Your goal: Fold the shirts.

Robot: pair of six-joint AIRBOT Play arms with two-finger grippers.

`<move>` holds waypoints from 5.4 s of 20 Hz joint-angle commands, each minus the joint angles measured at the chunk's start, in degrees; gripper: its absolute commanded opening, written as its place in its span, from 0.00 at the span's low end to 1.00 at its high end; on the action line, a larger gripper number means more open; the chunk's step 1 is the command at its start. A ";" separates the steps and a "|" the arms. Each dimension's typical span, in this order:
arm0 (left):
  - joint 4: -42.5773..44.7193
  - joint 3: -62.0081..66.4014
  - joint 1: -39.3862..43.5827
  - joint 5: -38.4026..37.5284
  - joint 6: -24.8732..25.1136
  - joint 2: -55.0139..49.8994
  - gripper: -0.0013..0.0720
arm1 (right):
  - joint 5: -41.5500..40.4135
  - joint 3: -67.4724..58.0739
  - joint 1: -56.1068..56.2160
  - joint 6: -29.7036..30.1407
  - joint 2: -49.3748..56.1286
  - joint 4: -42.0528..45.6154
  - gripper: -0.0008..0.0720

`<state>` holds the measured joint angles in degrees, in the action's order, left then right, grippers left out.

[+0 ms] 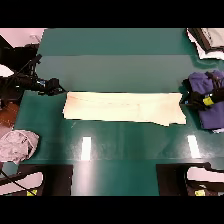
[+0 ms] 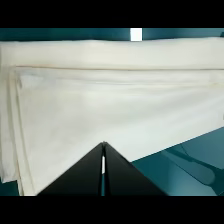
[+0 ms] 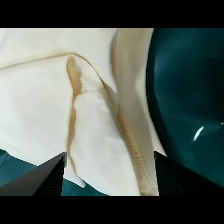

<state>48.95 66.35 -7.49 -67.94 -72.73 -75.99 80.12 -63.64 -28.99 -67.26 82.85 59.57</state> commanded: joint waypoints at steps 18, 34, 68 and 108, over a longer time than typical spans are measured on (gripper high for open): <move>-1.38 -6.75 10.91 2.56 -0.98 -0.07 0.05 | 0.72 -0.90 2.67 13.79 12.76 -12.17 0.43; 1.62 22.77 33.24 8.79 -3.89 -20.15 0.05 | 10.21 -17.90 15.58 -2.93 -2.95 -19.54 0.03; 21.33 32.09 4.11 -13.66 -3.43 -0.94 0.05 | -9.84 -51.93 62.88 -6.08 25.64 -19.15 0.04; 17.90 31.98 4.17 -16.63 -3.32 -0.44 0.05 | -23.78 -15.19 50.69 8.17 23.69 -38.47 0.04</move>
<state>66.83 98.35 -3.29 -84.47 -76.14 -76.42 55.70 -76.05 21.17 -61.65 106.52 22.74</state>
